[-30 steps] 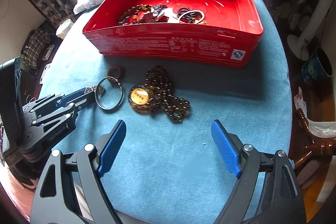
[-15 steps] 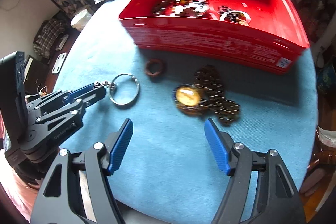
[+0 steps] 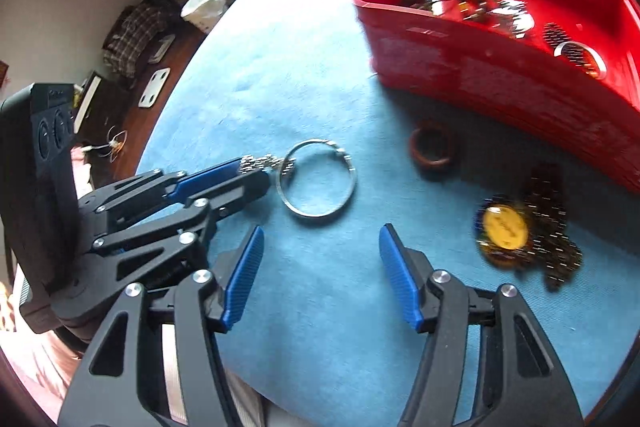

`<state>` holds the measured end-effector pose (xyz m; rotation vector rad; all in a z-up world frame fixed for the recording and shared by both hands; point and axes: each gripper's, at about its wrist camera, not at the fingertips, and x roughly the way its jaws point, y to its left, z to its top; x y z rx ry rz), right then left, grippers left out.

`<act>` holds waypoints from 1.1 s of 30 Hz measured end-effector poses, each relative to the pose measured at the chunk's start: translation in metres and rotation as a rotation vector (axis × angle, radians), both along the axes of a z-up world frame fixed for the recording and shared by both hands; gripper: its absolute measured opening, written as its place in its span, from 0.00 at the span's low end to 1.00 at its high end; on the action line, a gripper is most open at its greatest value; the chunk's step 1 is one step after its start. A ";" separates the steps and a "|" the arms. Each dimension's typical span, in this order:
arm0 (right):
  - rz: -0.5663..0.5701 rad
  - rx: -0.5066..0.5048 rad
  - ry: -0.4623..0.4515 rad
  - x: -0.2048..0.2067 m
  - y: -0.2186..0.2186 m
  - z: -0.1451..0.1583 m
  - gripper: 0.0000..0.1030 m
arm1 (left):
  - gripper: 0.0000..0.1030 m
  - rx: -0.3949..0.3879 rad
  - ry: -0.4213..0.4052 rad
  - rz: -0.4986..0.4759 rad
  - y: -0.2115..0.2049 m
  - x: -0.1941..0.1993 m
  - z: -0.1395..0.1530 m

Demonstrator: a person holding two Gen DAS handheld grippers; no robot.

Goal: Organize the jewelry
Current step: 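Lift the silver chain with the left tool while the right tool grasps the key ring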

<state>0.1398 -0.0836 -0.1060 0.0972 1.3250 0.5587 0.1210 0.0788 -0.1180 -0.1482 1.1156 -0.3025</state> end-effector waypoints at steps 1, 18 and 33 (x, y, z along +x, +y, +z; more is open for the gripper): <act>0.006 0.002 0.005 0.000 0.001 -0.001 0.52 | 0.21 -0.007 0.002 0.000 0.001 0.001 -0.001; 0.023 -0.010 -0.018 0.010 0.009 -0.005 0.45 | 0.21 -0.031 0.012 -0.016 0.009 0.004 -0.002; -0.037 -0.111 -0.005 0.010 -0.013 -0.007 0.00 | 0.21 -0.020 0.008 -0.010 0.007 0.004 -0.001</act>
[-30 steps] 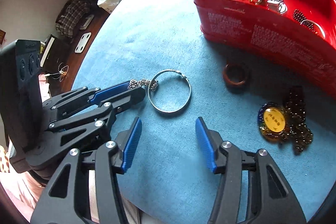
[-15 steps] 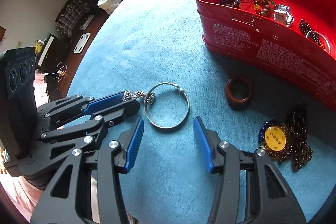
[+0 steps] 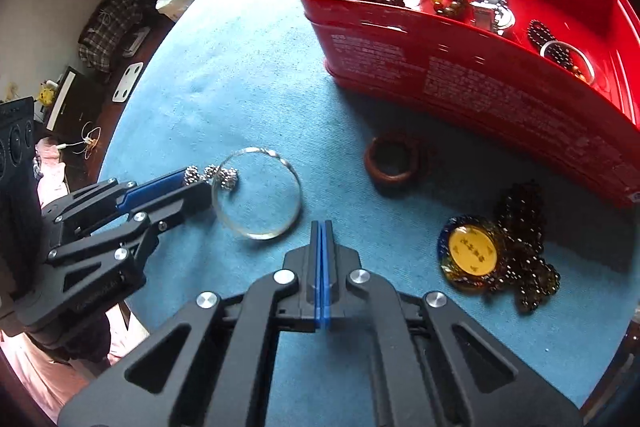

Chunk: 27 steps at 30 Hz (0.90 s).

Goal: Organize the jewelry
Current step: 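Lift the silver chain with the left tool while the right tool grasps the key ring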

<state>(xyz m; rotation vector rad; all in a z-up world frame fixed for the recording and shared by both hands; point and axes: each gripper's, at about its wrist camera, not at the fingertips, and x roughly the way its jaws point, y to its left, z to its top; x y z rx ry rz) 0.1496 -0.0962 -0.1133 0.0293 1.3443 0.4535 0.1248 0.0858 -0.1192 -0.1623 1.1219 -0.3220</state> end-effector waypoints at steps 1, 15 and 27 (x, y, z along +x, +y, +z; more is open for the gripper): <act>-0.006 -0.015 -0.005 -0.002 -0.003 0.001 0.00 | 0.21 0.002 -0.001 0.001 0.000 0.000 0.000; -0.006 0.047 -0.013 -0.005 -0.006 0.018 0.04 | 0.21 -0.031 -0.128 0.025 0.011 -0.008 0.053; 0.044 0.056 -0.020 -0.001 0.029 0.019 0.41 | 0.21 0.102 -0.081 0.103 0.036 -0.001 0.022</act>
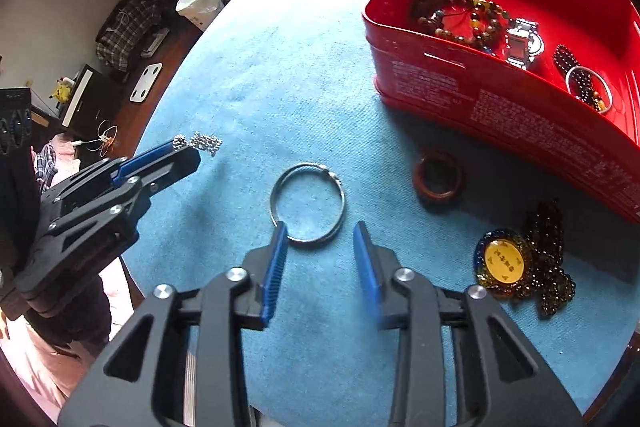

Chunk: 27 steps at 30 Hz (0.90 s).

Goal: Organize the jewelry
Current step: 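Lift the silver chain with the left tool while the right tool grasps the key ring, then carry the chain and key ring into the red tin and open both tools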

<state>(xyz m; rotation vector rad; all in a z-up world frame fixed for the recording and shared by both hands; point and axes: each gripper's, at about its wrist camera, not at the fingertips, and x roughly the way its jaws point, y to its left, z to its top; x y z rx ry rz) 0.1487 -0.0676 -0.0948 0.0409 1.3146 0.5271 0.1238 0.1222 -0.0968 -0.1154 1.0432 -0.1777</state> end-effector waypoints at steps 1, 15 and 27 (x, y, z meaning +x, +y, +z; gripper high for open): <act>0.005 -0.003 -0.004 0.000 0.002 0.000 0.42 | 0.21 0.004 0.001 0.003 0.001 -0.001 -0.001; 0.040 -0.076 -0.017 0.012 0.033 -0.013 0.57 | 0.21 -0.022 0.007 0.022 0.016 -0.001 -0.001; 0.025 -0.132 -0.043 0.018 0.042 -0.017 0.47 | 0.21 -0.016 0.019 0.031 0.018 -0.002 -0.006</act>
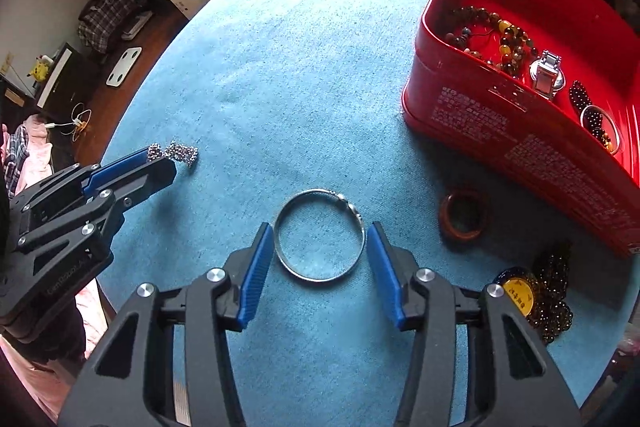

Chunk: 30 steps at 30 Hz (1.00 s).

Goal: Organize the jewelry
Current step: 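Carry the chain and key ring into the red tin and open both tools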

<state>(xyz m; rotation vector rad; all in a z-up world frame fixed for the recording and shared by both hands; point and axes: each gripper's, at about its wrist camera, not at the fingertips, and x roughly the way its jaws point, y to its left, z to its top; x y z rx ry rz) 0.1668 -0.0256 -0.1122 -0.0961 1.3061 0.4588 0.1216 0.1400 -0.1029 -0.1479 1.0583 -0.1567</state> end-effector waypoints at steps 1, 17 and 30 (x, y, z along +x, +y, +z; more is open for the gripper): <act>0.000 -0.003 -0.002 -0.001 0.000 0.000 0.48 | 0.21 -0.001 0.001 0.000 0.000 0.000 0.000; -0.062 0.015 -0.046 -0.012 -0.027 0.017 0.44 | 0.21 -0.013 -0.018 -0.032 -0.018 -0.001 0.014; -0.191 0.070 -0.184 -0.021 -0.118 0.082 0.44 | 0.21 -0.074 -0.137 -0.163 -0.088 0.017 0.071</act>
